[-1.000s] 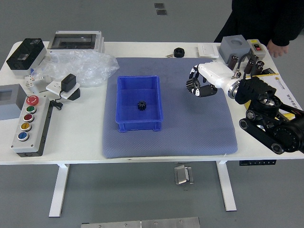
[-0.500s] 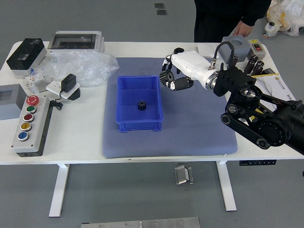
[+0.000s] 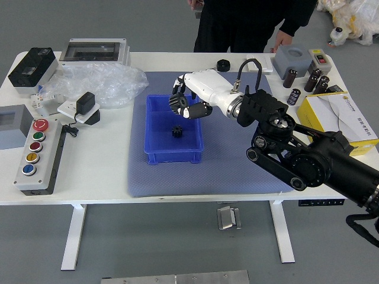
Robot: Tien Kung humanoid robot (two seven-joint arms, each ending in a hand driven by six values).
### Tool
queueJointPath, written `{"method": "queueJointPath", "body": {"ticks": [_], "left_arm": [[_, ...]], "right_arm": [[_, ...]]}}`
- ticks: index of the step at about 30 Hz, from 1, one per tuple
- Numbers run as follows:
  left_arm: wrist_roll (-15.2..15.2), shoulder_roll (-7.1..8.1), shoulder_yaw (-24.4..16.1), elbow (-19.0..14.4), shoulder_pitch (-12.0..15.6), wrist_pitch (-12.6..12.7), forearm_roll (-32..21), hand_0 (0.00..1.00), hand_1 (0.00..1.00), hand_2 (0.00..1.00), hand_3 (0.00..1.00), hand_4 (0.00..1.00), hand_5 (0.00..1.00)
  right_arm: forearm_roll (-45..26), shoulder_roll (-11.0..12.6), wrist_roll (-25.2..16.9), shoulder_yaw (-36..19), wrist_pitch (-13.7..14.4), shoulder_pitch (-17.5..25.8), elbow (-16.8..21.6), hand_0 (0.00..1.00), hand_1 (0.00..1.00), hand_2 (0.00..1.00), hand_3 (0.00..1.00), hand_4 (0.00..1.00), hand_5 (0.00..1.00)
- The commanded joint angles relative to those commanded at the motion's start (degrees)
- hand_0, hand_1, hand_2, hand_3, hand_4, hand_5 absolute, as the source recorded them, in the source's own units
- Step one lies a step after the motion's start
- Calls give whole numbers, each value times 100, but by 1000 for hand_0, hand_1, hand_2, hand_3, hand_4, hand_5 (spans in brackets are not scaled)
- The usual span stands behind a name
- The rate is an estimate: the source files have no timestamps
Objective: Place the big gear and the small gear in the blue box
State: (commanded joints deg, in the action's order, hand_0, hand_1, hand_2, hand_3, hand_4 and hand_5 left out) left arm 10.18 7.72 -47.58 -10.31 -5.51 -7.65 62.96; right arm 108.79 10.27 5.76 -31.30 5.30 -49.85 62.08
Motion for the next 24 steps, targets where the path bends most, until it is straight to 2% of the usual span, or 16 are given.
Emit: {"method": "queueJointPath", "body": {"ticks": [6, 7, 12, 13, 18, 19, 24], "left_arm": [[-2, -16, 5, 0, -6, -1, -5, 901, 890, 859, 869, 789, 332], [-4, -17, 8, 0, -8, 0, -8, 901, 890, 859, 868, 789, 331], [0, -17, 6, 0, -7, 0, -7, 901, 890, 859, 868, 789, 331], [-1, -16, 7, 0, -7, 0, -9, 901, 890, 859, 869, 789, 332], [-2, -21, 6, 0, -10, -1, -7, 901, 890, 859, 869, 789, 332], [-4, -21, 9, 0, -10, 0, -9, 902, 890, 859, 869, 789, 332], [0, -18, 12, 0, -3, -1, -8, 902, 890, 859, 869, 789, 332]], "right_arm": [[-44, -104, -30, -8, 16, 93, -95, 592, 438, 502, 603, 546, 163], [-56, -113, -37, -16, 9, 101, -110, 541, 437, 522, 617, 653, 236], [-110, -134, -76, -83, -55, 110, -169, 541, 437, 522, 617, 653, 236], [-121, -134, -87, -99, -71, 109, -179, 494, 481, 616, 684, 806, 390], [-161, -135, -142, -170, -155, 108, -217, 494, 481, 616, 684, 806, 390], [-170, -133, -152, -179, -170, 109, -222, 522, 510, 665, 767, 859, 457], [-205, -134, -181, -203, -218, 116, -232, 522, 510, 665, 767, 859, 457]]}}
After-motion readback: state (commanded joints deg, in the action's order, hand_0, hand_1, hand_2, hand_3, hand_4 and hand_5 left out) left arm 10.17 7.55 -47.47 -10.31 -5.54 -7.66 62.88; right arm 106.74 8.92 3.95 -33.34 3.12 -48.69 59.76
